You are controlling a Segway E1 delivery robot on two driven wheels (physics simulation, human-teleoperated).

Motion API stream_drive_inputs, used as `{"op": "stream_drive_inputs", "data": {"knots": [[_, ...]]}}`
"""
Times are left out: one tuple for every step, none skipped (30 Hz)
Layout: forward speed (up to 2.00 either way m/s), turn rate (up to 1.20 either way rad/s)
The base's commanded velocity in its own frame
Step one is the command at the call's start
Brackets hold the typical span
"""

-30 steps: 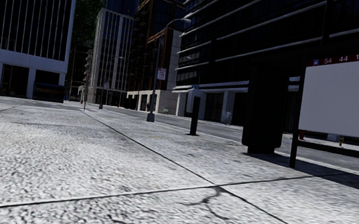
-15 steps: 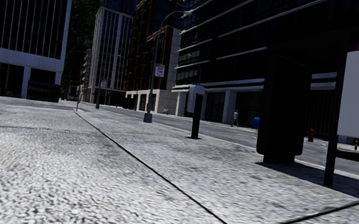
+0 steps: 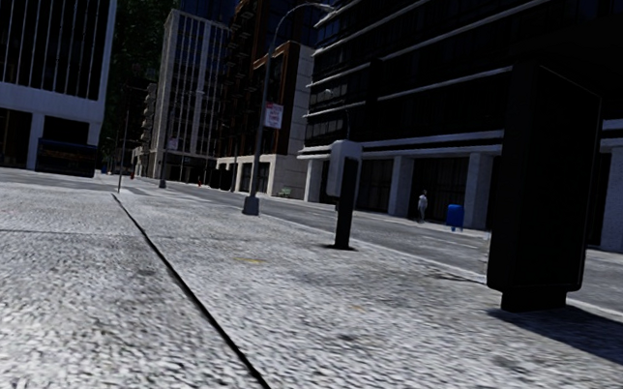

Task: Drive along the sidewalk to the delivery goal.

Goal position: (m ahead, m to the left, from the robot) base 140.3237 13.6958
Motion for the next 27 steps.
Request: {"op": "stream_drive_inputs", "data": {"knots": [[2.0, 0.0], [2.0, 0.0], [2.0, 0.0], [2.0, 0.0], [2.0, 0.0], [2.0, 0.0], [2.0, 0.0], [2.0, 0.0], [2.0, 0.0], [2.0, 0.0], [2.0, 0.0], [2.0, 0.0], [2.0, 0.0], [2.0, 0.0], [2.0, 0.0], [2.0, 0.0], [2.0, 0.1], [2.0, 0.22], [2.0, 0.27], [2.0, 0.27], [2.0, 0.29], [2.0, 0.29], [2.0, 0.29], [2.0, 0.29], [2.0, 0.29], [2.0, 0.29], [2.0, 0.29]]}}
